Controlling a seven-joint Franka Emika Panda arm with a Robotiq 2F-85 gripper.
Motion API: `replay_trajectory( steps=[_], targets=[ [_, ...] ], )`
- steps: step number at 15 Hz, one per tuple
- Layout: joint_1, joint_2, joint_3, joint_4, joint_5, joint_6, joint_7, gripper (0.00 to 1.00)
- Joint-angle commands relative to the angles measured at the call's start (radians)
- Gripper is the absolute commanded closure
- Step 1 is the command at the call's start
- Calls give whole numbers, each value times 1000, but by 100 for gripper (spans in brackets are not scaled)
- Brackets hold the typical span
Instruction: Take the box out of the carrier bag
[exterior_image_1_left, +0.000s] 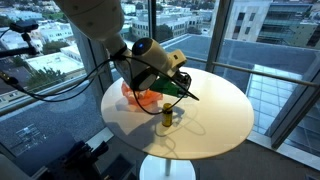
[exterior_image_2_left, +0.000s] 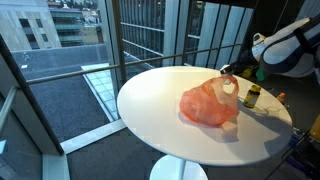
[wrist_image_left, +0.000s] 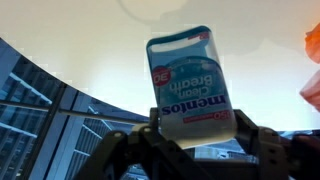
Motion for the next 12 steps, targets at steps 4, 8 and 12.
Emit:
replay_trajectory(
  steps=[4, 8, 12],
  targets=[
    [-160, 34, 84, 16, -68, 0, 40, 53],
    [-243, 68, 119, 19, -92, 0, 39, 53],
    [-304, 114, 147, 23, -113, 0, 32, 53]
  ],
)
